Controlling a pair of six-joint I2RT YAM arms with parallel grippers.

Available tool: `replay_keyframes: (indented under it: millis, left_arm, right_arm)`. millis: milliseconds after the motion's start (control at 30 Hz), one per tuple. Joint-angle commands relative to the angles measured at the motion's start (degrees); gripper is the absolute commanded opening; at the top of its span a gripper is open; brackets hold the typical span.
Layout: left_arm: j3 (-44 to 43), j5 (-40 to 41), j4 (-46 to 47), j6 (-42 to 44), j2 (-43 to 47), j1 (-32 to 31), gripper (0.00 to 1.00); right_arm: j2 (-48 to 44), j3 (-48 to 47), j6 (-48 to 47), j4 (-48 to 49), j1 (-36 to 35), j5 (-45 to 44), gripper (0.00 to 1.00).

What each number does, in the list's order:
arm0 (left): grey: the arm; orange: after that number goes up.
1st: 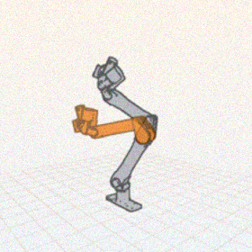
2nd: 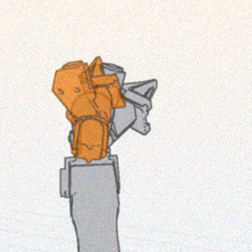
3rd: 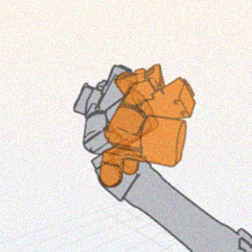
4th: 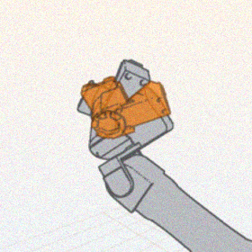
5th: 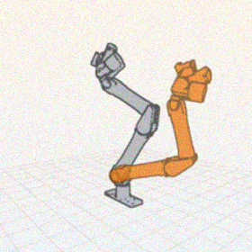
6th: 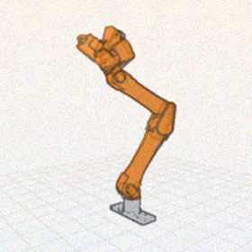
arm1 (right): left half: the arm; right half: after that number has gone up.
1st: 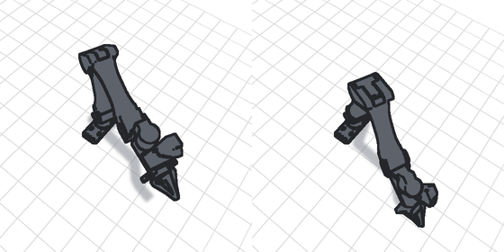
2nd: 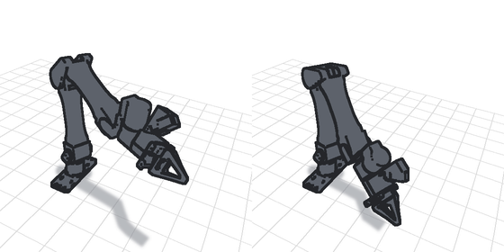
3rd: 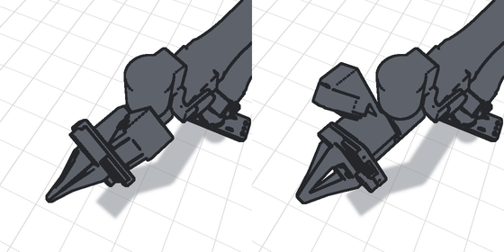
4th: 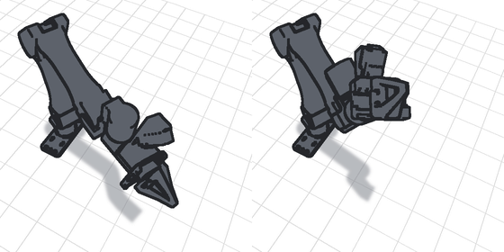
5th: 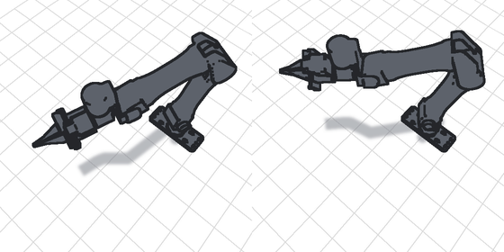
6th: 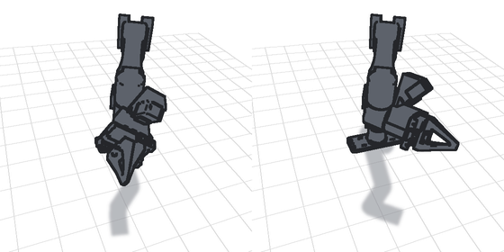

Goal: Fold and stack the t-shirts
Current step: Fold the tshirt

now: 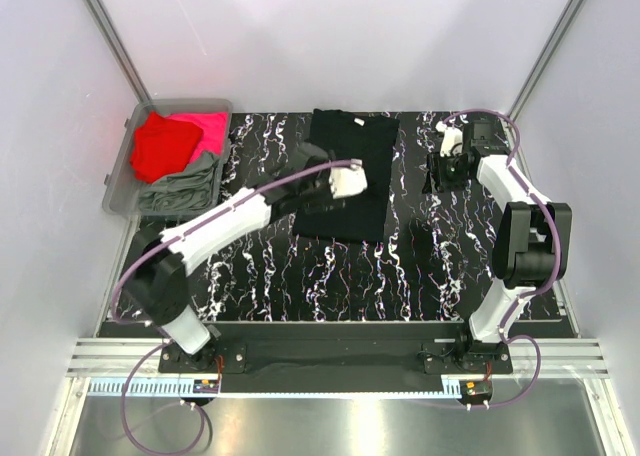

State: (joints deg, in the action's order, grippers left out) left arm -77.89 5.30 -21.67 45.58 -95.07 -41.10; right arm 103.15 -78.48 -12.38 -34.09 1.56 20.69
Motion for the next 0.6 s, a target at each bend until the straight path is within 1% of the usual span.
replay_keyframes:
  millis: [0,33,100,167,300,567]
  left_arm:
    - [7.91,-9.58,-4.78,-3.66,0.59,-4.15,0.74]
    - [9.06,-10.22,-4.78,-4.01,0.24,-4.86,0.72]
    - [8.55,-12.67,-5.22,-5.06,-2.21,-5.74,0.71]
    - [6.09,-13.38,-5.31,-6.63,-4.5,-5.83,0.69]
    - [2.31,-13.82,-5.22,-7.96,-11.08,-5.74,0.7]
    - [-4.29,-13.56,-4.61,-8.76,-17.69,-5.66,0.7]
  right_arm:
    - [-2.43,-0.01,0.35,0.95,0.11,1.64,0.54]
    - [-2.61,0.34,0.08,0.95,0.11,1.55,0.54]
    - [-3.22,0.87,-0.71,0.69,0.11,1.02,0.54]
    - [-3.48,1.13,-0.8,0.08,0.11,0.14,0.54]
    - [-4.1,1.84,-1.68,-0.46,0.11,0.49,0.54]
    - [-5.51,3.59,-2.56,-0.8,0.11,-0.21,0.54]
